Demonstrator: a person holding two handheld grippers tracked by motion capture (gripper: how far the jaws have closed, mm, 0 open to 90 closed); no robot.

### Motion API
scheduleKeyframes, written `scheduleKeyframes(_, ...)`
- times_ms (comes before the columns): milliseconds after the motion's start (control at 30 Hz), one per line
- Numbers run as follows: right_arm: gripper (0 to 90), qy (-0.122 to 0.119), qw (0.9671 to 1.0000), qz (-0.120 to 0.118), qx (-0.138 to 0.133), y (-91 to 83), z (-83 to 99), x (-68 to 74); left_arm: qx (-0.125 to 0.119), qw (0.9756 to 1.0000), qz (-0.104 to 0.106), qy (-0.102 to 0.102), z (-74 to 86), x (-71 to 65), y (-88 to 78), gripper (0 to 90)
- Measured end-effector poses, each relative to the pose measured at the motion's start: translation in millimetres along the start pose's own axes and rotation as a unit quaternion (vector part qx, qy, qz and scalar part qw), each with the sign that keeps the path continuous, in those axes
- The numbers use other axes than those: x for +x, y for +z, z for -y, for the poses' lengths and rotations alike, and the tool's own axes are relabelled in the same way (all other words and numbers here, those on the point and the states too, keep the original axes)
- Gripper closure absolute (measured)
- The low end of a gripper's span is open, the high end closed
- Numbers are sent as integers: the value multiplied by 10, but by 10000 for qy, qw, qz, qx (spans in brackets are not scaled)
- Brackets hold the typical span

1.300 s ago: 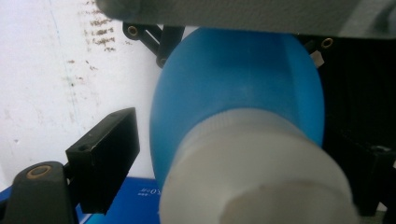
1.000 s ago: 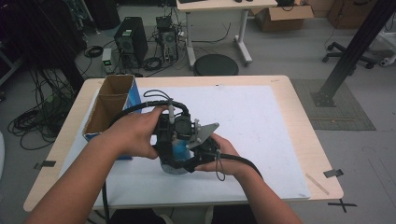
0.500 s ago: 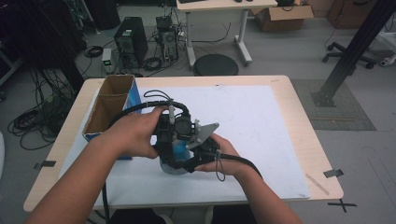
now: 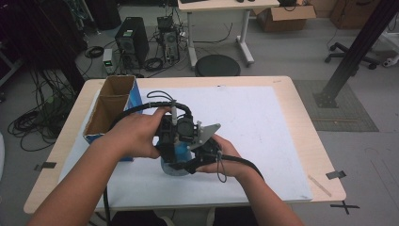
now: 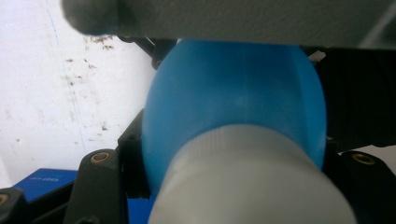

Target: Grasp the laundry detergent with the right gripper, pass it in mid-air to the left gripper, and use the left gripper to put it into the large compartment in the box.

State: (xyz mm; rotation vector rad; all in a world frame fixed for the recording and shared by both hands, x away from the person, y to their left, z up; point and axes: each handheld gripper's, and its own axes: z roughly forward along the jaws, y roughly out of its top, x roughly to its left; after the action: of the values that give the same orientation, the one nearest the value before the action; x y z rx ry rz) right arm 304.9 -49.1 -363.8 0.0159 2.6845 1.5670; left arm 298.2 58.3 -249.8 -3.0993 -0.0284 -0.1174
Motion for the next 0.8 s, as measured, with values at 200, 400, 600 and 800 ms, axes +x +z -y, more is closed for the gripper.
scheduleKeyframes(200, 459, -6, 10000, -20, -20, -8, 5, 0, -8, 10000, 5, -5, -9, -5, -11, 382)
scheduleKeyframes(400, 459, -14, 10000, -68, -65, -30, -15, 6, 44, 10000, 58, -47, -23, -7, -50, 385)
scheduleKeyframes(600, 442, -3, 9998, -150, -98, -45, -22, 7, 100, 9998, 124, -110, -47, -8, -74, 385)
scheduleKeyframes(800, 352, 74, 9999, -53, -84, -49, 9, -22, 27, 9998, 135, -122, -39, 13, -94, 385)
